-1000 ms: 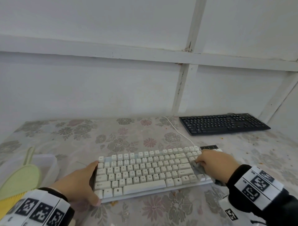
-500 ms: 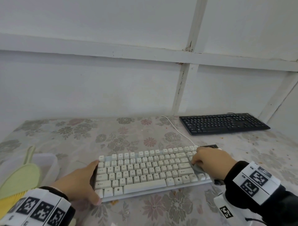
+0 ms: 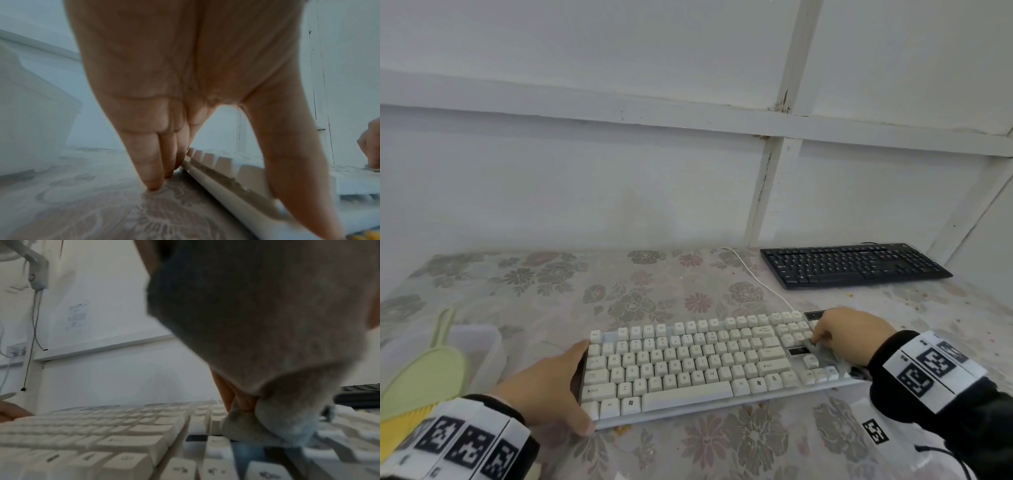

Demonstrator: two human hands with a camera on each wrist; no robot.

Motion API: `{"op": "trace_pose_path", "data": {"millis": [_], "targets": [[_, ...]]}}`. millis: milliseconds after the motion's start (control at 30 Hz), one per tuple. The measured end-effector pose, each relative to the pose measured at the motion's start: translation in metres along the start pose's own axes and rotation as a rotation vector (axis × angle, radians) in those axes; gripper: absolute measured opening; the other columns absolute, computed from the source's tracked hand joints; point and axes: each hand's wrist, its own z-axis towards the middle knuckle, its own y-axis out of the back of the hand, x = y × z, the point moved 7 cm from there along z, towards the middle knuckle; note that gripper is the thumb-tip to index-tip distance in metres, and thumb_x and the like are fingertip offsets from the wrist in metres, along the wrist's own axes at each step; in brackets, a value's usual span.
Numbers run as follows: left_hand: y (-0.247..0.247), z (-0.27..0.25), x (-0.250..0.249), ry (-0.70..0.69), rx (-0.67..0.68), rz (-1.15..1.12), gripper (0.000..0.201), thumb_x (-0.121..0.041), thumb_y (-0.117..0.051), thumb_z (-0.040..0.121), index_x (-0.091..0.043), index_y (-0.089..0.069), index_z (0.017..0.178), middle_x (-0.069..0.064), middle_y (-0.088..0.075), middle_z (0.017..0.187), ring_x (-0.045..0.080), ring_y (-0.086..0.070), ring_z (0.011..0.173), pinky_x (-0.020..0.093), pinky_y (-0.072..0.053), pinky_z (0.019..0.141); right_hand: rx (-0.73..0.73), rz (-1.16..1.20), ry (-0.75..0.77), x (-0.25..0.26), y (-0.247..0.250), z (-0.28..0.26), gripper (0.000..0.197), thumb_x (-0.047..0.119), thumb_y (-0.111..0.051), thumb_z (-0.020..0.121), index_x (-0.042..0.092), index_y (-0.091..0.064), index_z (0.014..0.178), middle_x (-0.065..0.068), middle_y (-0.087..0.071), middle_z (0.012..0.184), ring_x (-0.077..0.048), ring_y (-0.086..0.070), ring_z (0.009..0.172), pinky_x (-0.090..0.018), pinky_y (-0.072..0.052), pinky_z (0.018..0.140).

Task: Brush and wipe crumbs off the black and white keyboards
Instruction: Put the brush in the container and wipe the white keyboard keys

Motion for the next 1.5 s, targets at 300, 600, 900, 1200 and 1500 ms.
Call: {"op": "trace_pose_path", "data": {"millis": [300,600,900,1200,1500], "targets": [[0.000,0.000,-0.001,-0.007,0.005,-0.008,0.122,-0.037,-0.079,0.047,-0.028,-0.007,0.145,-0.014,-0.051,0.125,0.007,-0.052,0.110,0.026,-0.043,0.099,-0.199,-0.001,0.061,-0.017,0.003,-0.005,0.023,0.032,-0.048,0.095,0.029,-0.070,0.090,0.013,-0.048,0.086,-0.013,-0.061,0.086,-0.018,-0.042,0.066],[0.000,-0.001,-0.004,-0.019,0.001,-0.024,0.117,-0.033,-0.080,0.050,-0.030,-0.010,0.144,-0.019,-0.052,0.119,0.002,-0.051,0.107,0.022,-0.044,0.095,-0.276,-0.067,-0.057,-0.063,-0.022,-0.004,0.018,0.019,-0.051,0.090,0.027,-0.066,0.083,0.011,-0.038,0.077,-0.008,-0.048,0.060,-0.018,-0.030,0.048],[0.000,-0.001,-0.004,-0.003,-0.021,0.013,0.118,-0.035,-0.079,0.052,-0.031,-0.007,0.145,-0.017,-0.053,0.118,0.001,-0.052,0.103,0.017,-0.045,0.083,-0.262,0.151,-0.010,-0.077,-0.003,-0.003,0.021,0.025,-0.050,0.097,0.026,-0.069,0.106,0.009,-0.055,0.098,-0.008,-0.049,0.084,-0.016,-0.034,0.070],[0.000,-0.001,-0.002,-0.001,-0.016,-0.005,0.123,-0.036,-0.079,0.049,-0.029,-0.005,0.146,-0.017,-0.052,0.119,0.001,-0.052,0.106,0.020,-0.044,0.093,-0.268,0.185,0.111,-0.051,-0.021,-0.001,0.021,0.028,-0.056,0.092,0.014,-0.072,0.095,-0.002,-0.068,0.090,-0.008,-0.056,0.071,-0.013,-0.038,0.061],[0.000,-0.001,-0.005,-0.020,-0.011,-0.016,0.118,-0.032,-0.080,0.051,-0.030,-0.009,0.145,-0.017,-0.052,0.121,0.002,-0.051,0.108,0.019,-0.044,0.093,-0.315,0.078,-0.043,-0.070,-0.023,0.016,0.023,0.021,-0.057,0.089,0.017,-0.069,0.070,0.004,-0.062,0.075,-0.015,-0.063,0.071,-0.020,-0.042,0.058]]}}
